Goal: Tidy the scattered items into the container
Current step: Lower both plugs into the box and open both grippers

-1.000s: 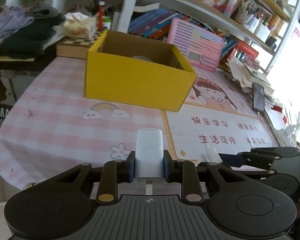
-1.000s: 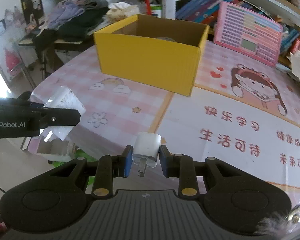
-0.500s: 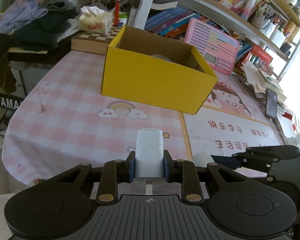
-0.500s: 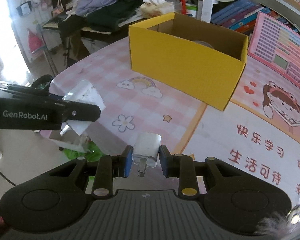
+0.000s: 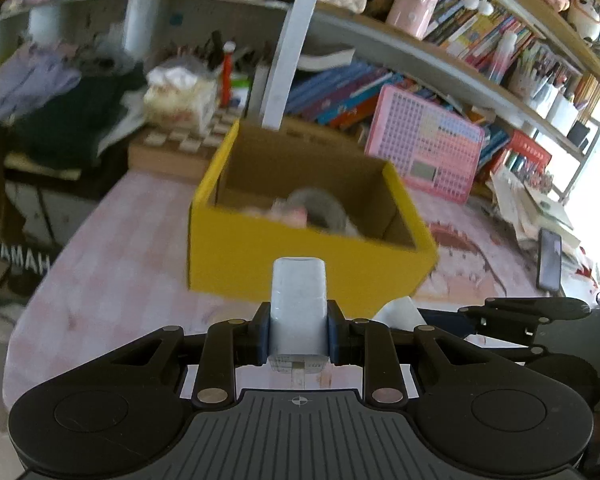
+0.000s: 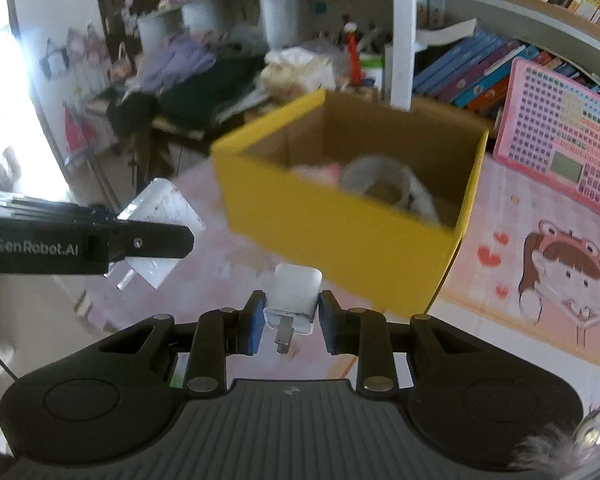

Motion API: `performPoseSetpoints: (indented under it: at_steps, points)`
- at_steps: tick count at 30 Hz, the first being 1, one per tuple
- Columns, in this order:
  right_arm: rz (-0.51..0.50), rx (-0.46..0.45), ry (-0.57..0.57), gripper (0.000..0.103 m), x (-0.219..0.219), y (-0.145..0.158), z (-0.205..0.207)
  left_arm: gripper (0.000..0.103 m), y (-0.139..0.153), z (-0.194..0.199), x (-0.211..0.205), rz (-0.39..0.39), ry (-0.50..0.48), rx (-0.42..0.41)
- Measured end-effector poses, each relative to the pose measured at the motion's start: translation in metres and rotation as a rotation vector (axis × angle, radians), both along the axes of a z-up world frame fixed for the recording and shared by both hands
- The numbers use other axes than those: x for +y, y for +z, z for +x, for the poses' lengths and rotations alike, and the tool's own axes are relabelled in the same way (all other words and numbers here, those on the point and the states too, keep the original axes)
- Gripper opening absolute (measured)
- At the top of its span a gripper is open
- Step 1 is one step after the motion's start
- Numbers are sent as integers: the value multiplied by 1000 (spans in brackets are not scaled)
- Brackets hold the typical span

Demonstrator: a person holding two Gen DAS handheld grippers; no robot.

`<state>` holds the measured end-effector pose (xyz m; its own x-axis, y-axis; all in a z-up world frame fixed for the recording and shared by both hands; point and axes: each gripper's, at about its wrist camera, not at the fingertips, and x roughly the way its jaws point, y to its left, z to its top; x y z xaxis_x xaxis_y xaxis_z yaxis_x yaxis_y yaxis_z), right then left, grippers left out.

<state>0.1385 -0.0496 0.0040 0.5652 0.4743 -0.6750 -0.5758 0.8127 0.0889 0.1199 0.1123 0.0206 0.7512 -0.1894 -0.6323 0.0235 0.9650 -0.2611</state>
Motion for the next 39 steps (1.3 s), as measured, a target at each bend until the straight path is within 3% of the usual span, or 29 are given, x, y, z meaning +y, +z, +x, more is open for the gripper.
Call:
performPoseSetpoints:
  at_steps: [10, 18, 23, 28, 31, 39]
  points:
    - [41, -77, -8, 27, -11, 29, 75, 25, 23, 73, -20, 59, -15, -78]
    - [15, -71, -21, 27, -13, 29, 158, 25, 12, 128, -40, 119, -57, -33]
    - [21, 20, -15, 27, -3, 26, 223, 25, -5, 167, -55, 166, -89, 28]
    - [80, 244, -9, 27, 13, 5, 276, 25, -26, 198, -64, 190, -114, 119]
    - [86, 326, -13, 27, 24, -7, 295, 25, -37, 210, -66, 204, -115, 172]
    - [5, 399, -19, 27, 44, -39, 316, 25, -54, 224, -69, 217, -106, 249]
